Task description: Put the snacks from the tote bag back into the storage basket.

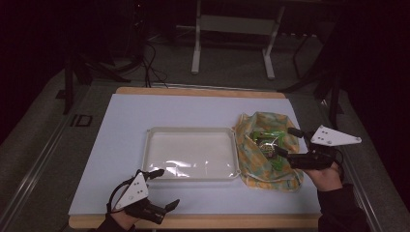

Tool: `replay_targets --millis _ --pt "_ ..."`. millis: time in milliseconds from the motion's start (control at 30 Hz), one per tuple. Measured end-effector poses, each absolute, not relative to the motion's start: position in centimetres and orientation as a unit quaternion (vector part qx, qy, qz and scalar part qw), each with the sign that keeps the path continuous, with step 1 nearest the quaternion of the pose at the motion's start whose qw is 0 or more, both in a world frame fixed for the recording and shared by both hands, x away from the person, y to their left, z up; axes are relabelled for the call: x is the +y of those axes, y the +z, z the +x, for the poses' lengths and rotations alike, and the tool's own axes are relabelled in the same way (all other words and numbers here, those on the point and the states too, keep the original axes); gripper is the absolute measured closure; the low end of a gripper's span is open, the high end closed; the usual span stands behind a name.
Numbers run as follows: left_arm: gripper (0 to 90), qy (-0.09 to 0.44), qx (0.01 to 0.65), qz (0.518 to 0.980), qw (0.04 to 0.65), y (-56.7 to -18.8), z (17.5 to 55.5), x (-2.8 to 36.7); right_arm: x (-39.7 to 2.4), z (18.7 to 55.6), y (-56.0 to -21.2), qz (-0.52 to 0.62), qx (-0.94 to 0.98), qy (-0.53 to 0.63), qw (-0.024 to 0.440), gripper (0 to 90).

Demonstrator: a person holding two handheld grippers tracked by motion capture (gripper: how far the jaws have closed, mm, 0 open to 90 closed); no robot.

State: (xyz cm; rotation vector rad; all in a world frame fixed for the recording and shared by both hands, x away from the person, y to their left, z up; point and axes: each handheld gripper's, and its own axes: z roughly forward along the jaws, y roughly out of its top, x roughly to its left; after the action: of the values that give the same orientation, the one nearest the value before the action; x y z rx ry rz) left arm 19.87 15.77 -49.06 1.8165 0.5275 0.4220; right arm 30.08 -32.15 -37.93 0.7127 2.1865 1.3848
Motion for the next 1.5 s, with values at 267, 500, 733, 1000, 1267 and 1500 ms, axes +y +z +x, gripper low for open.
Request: replay_targets --millis 267,500,733,1000,1267,1500 --pt "1.1 0.178 0.226 0.774 0.564 -49.1 20.0 15.7 -32.8 31.4 -39.5 0.292 0.784 0.494 0.236 22.2" --pt "1.1 0.179 0.226 0.774 0.564 -49.1 20.0 15.7 -33.3 32.4 -40.9 0.314 0.784 0.482 0.233 24.0" --pt "1.1 0.178 0.225 0.774 0.564 -49.1 20.0 15.7 -33.7 33.3 -42.5 0.338 0.782 0.469 0.232 27.2" --pt "1.2 0.178 0.224 0.775 0.564 -49.1 19.9 15.7 -34.5 34.7 -44.8 0.370 0.780 0.455 0.220 28.7" --pt "1.1 0.177 0.223 0.776 0.563 -49.1 19.9 15.6 -35.3 35.6 -47.0 0.403 0.776 0.432 0.220 32.6" --pt "1.1 0.176 0.222 0.777 0.563 -49.2 20.0 15.6 -35.6 36.5 -49.0 0.434 0.777 0.405 0.209 36.5"
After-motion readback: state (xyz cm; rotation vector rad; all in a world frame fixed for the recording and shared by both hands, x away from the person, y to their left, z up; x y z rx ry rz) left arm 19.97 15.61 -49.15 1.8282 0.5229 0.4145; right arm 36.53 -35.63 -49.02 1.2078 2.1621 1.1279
